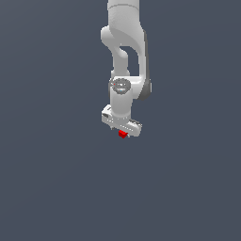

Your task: Pick up the red cube and move it to a goal position.

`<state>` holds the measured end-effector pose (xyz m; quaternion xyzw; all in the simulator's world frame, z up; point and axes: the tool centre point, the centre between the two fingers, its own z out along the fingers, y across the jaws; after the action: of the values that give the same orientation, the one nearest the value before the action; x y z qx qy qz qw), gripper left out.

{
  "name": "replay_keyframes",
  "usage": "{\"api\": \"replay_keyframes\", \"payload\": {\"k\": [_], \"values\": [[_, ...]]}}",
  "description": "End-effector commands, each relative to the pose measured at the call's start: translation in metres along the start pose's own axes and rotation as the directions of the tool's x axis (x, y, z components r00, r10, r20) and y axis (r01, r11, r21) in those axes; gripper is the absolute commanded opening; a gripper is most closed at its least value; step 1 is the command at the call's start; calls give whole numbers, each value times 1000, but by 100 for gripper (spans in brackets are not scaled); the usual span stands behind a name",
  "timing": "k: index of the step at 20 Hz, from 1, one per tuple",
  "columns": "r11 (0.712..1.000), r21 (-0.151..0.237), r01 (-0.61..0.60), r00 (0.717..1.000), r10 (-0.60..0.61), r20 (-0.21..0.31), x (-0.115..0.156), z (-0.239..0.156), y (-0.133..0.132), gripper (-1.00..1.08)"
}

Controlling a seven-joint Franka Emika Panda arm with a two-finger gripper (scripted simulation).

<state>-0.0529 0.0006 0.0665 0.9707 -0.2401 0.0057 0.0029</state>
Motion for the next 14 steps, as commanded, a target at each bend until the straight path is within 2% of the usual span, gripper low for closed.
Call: {"api": "replay_keyframes", "payload": {"k": [1,8,14], "values": [[998,-1,-57,998,57,3,-8,13,0,100],[987,-1,-160,987,160,9,-23,38,-1,100],[982,0,-191,982,191,12,-27,46,-3,100]]}}
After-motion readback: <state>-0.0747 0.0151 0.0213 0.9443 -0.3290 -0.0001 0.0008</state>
